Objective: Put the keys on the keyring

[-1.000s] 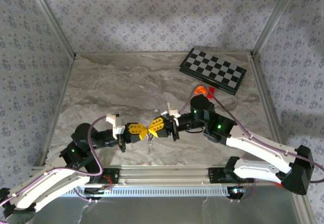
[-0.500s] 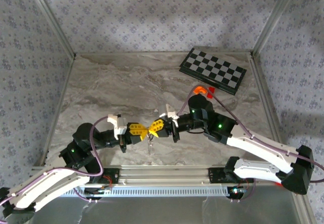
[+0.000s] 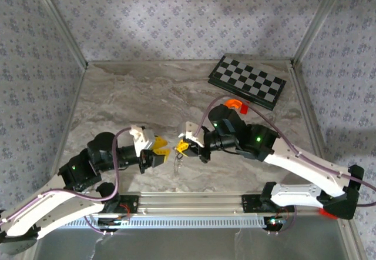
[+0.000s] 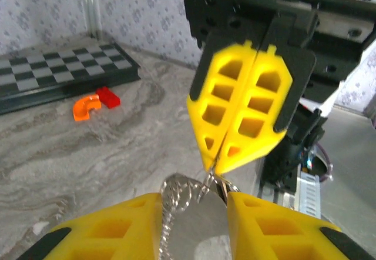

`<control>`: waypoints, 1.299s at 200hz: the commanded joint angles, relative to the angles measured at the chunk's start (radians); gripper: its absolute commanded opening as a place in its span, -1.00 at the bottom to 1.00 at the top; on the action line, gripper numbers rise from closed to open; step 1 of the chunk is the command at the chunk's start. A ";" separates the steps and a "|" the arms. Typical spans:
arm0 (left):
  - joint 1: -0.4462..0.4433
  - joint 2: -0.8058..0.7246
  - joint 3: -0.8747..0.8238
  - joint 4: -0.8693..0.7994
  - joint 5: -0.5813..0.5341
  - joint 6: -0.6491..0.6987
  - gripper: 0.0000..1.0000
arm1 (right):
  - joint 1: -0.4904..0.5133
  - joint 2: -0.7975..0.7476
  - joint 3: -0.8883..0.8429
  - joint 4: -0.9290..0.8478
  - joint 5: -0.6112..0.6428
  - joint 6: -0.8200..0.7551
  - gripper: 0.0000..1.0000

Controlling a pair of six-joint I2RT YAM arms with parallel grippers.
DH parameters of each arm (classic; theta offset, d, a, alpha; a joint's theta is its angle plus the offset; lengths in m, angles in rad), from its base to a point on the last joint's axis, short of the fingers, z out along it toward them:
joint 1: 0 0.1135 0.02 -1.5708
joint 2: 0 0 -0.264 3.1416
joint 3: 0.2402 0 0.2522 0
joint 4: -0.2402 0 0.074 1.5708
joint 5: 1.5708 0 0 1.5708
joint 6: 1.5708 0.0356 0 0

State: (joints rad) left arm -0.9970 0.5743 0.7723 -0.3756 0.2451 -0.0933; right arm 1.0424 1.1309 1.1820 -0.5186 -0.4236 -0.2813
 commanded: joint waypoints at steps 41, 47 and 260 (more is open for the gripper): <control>-0.029 0.042 0.060 -0.049 0.057 0.054 -0.38 | -0.003 0.032 0.119 -0.175 -0.037 -0.059 -1.00; -0.030 0.044 0.062 -0.049 0.053 0.058 -0.39 | -0.001 0.033 0.124 -0.184 -0.047 -0.061 -1.00; -0.040 0.092 0.042 0.044 0.127 0.083 -1.00 | 0.010 0.054 0.110 -0.154 -0.119 -0.082 -1.00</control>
State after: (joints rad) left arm -1.0309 0.6895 0.8215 -0.4183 0.3397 0.0032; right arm 1.0424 1.1984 1.2949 -0.7067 -0.4976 -0.3599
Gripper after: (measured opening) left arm 0.054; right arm 0.062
